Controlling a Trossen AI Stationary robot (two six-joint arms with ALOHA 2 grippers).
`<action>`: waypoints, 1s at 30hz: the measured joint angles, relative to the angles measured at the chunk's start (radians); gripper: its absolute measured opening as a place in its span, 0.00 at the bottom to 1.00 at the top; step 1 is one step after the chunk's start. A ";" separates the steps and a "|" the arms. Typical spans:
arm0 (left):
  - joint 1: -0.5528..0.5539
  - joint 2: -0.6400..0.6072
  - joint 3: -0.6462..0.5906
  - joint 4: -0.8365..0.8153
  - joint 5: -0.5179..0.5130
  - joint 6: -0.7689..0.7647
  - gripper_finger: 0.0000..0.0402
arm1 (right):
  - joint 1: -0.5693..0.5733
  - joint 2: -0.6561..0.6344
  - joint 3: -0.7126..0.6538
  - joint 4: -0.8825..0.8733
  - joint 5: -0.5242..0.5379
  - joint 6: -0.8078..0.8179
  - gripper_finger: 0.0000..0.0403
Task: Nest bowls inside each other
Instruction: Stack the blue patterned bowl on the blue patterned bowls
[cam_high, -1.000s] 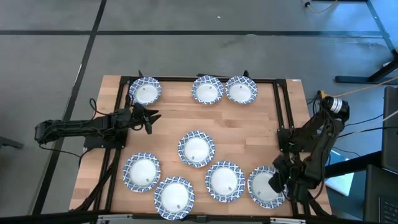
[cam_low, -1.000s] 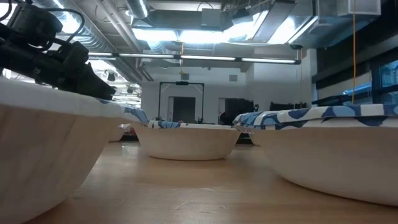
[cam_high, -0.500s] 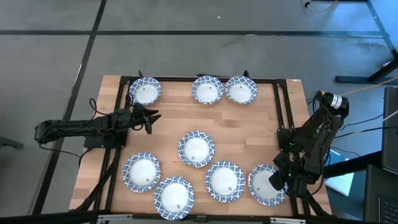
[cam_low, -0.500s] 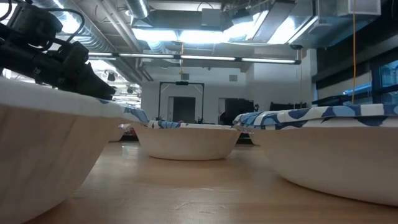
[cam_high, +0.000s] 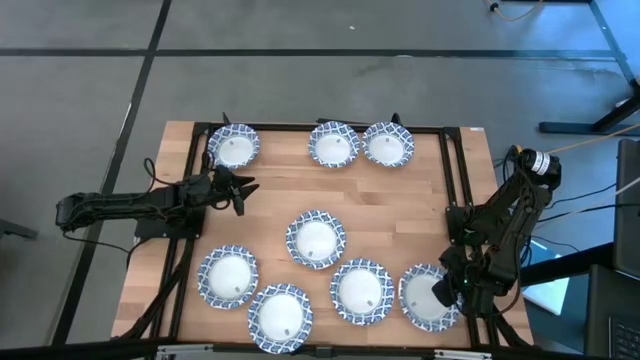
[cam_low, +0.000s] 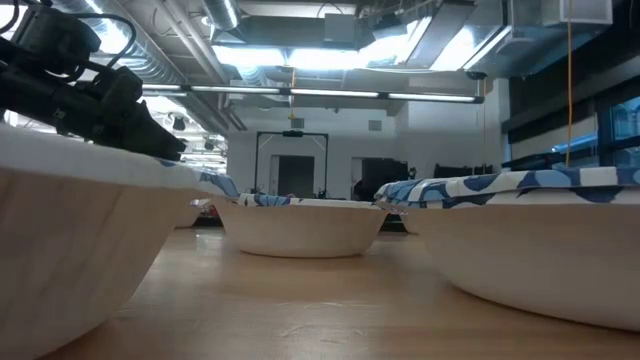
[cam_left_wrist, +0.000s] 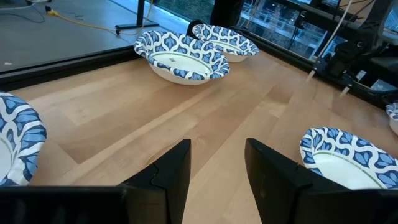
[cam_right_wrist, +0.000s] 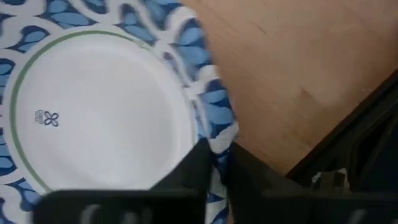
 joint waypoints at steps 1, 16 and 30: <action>0.000 0.000 0.000 0.000 0.000 0.000 0.36 | 0.000 0.000 0.000 0.001 0.000 -0.001 0.05; 0.000 0.000 0.000 0.000 0.000 0.000 0.36 | 0.000 -0.144 0.046 -0.013 -0.005 -0.009 0.02; 0.000 0.000 0.000 0.000 0.000 -0.001 0.36 | -0.067 -0.217 0.136 -0.013 0.051 -0.158 0.01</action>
